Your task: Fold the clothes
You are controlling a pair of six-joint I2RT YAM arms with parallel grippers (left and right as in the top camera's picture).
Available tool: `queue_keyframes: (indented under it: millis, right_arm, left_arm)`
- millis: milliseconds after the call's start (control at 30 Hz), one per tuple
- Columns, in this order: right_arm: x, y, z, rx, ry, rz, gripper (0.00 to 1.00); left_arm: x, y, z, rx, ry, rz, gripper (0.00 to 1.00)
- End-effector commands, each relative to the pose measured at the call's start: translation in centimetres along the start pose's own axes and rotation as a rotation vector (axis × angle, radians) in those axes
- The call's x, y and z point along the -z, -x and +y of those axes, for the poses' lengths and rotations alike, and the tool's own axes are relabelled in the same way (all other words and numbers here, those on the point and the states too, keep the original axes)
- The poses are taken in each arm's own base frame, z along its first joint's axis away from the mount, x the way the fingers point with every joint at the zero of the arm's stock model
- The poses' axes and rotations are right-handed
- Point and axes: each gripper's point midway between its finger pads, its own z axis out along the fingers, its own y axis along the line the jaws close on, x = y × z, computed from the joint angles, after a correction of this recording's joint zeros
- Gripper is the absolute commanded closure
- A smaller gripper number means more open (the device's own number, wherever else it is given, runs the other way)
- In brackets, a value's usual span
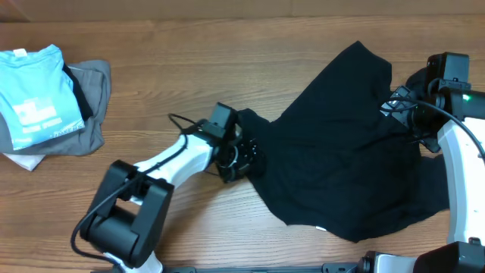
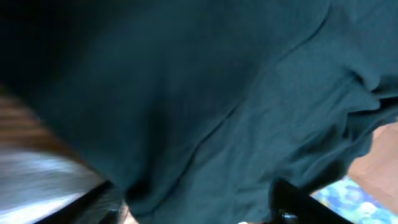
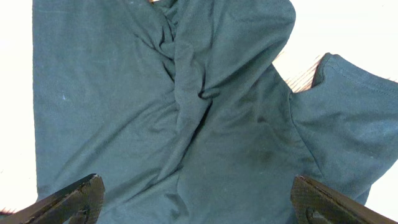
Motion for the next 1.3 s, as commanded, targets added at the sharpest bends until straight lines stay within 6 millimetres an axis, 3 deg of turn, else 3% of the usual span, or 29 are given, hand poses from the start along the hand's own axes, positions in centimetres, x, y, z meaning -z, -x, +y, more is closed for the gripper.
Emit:
queue_keyframes:
  millis: [0, 33, 67, 267, 467, 600, 700, 733, 767, 800, 833, 933, 1067, 1167, 1267]
  right_arm:
    - [0.7, 0.6, 0.1, -0.01, 0.008, -0.022, 0.0]
    - [0.7, 0.5, 0.0, -0.01, 0.007, -0.019, 0.0]
    - [0.7, 0.5, 0.0, -0.01, 0.006, -0.018, 0.0]
    - [0.7, 0.2, -0.2, -0.008, -0.001, -0.008, 0.0]
    - [0.7, 0.1, -0.3, -0.008, -0.004, -0.002, 0.0]
    - [0.7, -0.2, -0.4, -0.007, -0.011, 0.01, 0.0]
    - [0.7, -0.4, -0.5, -0.006, -0.015, 0.017, 0.0]
    - [0.7, -0.4, -0.6, -0.006, -0.017, 0.019, 0.0]
    - [0.7, -0.4, -0.6, -0.005, -0.017, 0.02, 0.0]
    - [0.6, -0.5, -0.6, -0.005, -0.017, 0.021, 0.0]
    - [0.6, -0.4, -0.6, -0.005, -0.017, 0.02, 0.0]
    - [0.6, -0.4, -0.6, -0.006, -0.017, 0.02, 0.0]
    - [0.6, -0.5, -0.6, -0.005, -0.019, 0.024, 0.0]
    - [0.6, -0.7, -0.7, -0.004, -0.022, 0.029, 0.0]
    - [0.6, -0.7, -0.7, -0.004, -0.023, 0.03, 0.0]
  left_arm:
    - [-2.3, -1.1, 1.4, 0.083, 0.055, 0.035, 0.59]
    - [-2.3, -0.9, 1.2, 0.077, 0.048, 0.029, 0.86]
    - [-2.3, -0.8, 1.1, 0.076, 0.045, 0.027, 0.96]
    - [0.2, 2.9, 2.9, 0.068, 0.057, -0.072, 0.96]
    - [7.7, 11.6, 6.2, 0.06, 0.061, -0.294, 0.96]
    - [15.3, 18.3, 6.8, 0.082, -0.001, -0.495, 0.96]
    - [21.5, 21.8, 6.8, 0.117, -0.043, -0.623, 0.96]
    - [23.1, 22.4, 6.8, 0.125, -0.049, -0.649, 0.84]
    - [24.7, 22.9, 6.8, 0.133, -0.052, -0.672, 0.6]
    - [25.9, 23.0, 7.0, 0.143, -0.052, -0.678, 0.18]
    - [26.5, 22.7, 6.9, 0.137, -0.054, -0.665, 0.0]
    - [25.7, 20.1, 6.7, 0.114, -0.049, -0.536, 0.0]
    - [21.9, 13.7, 8.1, 0.158, 0.052, -0.264, 0.0]
    - [19.1, 8.7, 8.1, 0.153, 0.118, -0.073, 0.0]
    - [15.9, 5.1, 7.6, 0.143, 0.167, 0.056, 0.0]
